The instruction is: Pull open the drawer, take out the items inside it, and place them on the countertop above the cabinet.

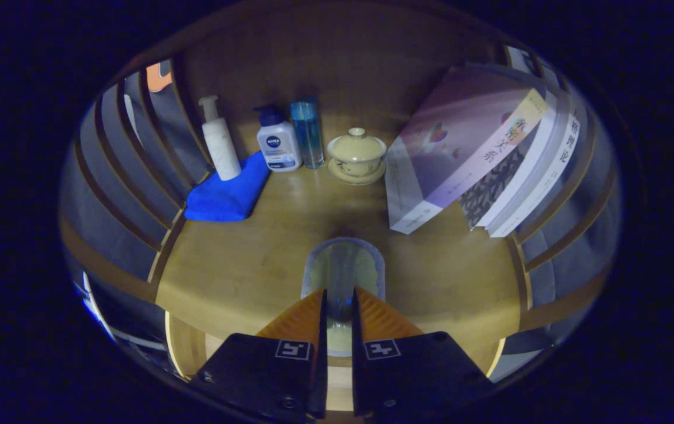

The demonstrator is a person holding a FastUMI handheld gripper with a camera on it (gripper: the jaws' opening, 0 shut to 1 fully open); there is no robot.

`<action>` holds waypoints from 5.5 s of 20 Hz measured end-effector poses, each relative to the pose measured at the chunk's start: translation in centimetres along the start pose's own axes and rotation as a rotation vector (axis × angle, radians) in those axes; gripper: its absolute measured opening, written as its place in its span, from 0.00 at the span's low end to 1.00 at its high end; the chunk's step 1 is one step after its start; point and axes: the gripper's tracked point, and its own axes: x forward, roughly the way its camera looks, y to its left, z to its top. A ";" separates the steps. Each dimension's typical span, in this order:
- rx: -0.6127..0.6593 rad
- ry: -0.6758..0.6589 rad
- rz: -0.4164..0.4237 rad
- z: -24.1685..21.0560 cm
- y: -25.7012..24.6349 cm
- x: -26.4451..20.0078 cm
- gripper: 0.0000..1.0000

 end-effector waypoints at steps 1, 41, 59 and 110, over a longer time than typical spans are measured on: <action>0.008 0.006 -0.009 0.0 -0.2 0.1 0.20; -0.217 -0.643 0.247 -25.9 3.7 -19.4 0.98; -0.054 -0.612 0.081 -34.7 0.1 -7.5 0.99; -0.112 -0.717 0.080 -16.1 2.0 -8.0 0.96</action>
